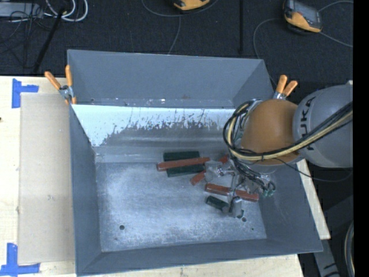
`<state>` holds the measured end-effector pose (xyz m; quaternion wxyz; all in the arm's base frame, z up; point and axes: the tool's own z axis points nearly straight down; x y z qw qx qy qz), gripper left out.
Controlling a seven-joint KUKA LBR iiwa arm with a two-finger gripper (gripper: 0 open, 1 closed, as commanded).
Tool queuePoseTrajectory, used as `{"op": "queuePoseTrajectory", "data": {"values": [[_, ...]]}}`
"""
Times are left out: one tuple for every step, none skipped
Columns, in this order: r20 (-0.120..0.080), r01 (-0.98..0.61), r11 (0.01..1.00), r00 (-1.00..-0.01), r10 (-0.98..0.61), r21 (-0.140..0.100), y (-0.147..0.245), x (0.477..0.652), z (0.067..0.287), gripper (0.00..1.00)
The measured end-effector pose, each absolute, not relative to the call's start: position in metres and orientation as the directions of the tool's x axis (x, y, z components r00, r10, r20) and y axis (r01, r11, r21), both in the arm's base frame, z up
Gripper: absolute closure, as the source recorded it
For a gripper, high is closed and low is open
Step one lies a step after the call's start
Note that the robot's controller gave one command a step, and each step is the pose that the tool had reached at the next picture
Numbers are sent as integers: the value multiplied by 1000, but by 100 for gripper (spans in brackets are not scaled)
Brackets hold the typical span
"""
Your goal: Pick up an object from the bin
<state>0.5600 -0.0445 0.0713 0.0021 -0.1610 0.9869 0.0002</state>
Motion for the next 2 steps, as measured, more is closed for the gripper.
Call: {"op": "queuePoseTrajectory", "data": {"values": [[-2,-319,948,-948,-319,-2,-45,561,75,100],[-10,-312,950,-950,-312,-5,-59,607,208,100]]}}
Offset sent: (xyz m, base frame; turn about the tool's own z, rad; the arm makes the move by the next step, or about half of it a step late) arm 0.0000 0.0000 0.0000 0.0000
